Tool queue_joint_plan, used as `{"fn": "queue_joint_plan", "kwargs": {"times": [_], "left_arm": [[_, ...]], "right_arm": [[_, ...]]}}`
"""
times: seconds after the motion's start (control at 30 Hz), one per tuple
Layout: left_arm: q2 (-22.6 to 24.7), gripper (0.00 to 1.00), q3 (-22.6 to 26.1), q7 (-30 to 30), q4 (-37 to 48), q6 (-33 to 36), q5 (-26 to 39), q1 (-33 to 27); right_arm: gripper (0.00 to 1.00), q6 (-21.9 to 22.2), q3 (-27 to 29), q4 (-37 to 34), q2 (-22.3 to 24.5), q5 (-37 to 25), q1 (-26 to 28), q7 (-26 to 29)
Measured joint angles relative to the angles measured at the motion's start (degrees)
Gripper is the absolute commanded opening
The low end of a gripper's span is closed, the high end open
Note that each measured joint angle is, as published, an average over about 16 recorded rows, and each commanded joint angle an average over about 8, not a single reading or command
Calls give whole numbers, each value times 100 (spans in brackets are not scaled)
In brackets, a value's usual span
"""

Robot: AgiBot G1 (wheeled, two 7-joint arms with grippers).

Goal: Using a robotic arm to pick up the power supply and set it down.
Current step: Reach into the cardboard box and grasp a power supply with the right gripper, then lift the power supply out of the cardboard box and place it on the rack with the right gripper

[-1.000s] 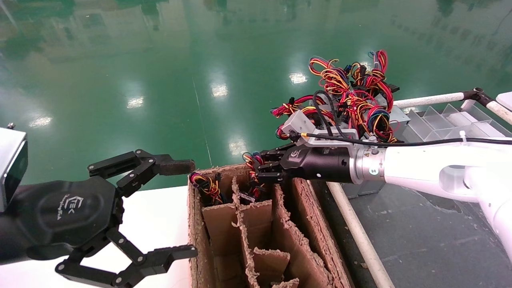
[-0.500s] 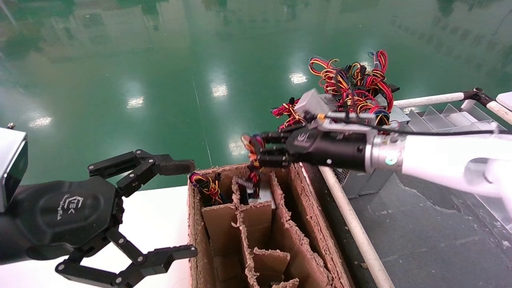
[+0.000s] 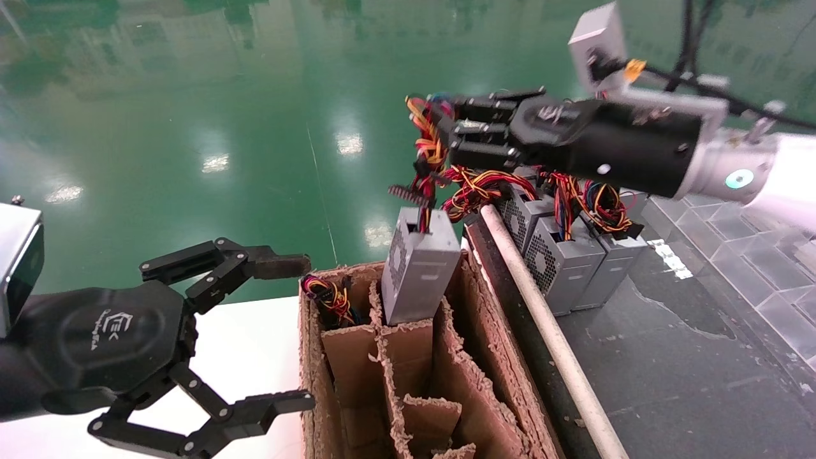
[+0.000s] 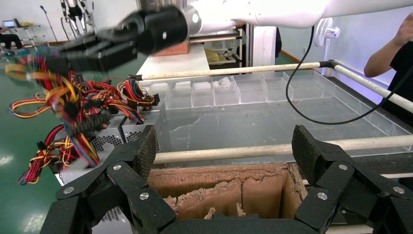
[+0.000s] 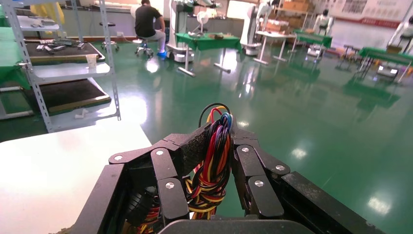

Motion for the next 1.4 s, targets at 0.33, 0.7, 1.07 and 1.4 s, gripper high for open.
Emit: {"fn": "queue_joint_plan", "kwargs": {"times": [0.33, 0.7, 1.07, 1.4], "left_arm": [[0, 100, 1, 0, 0, 0, 0, 0], [0, 100, 1, 1, 0, 0, -1, 0], [-1, 100, 2, 1, 0, -1, -1, 0], [-1, 100, 2, 1, 0, -1, -1, -1]], "right_arm": [[0, 301, 320, 872, 508, 371, 217, 552], [0, 1074, 711, 1756, 1334, 635, 344, 1089], [0, 1660, 994, 2533, 2468, 622, 67, 1335], [0, 1997, 1156, 3207, 3491, 652, -938, 1764]]}}
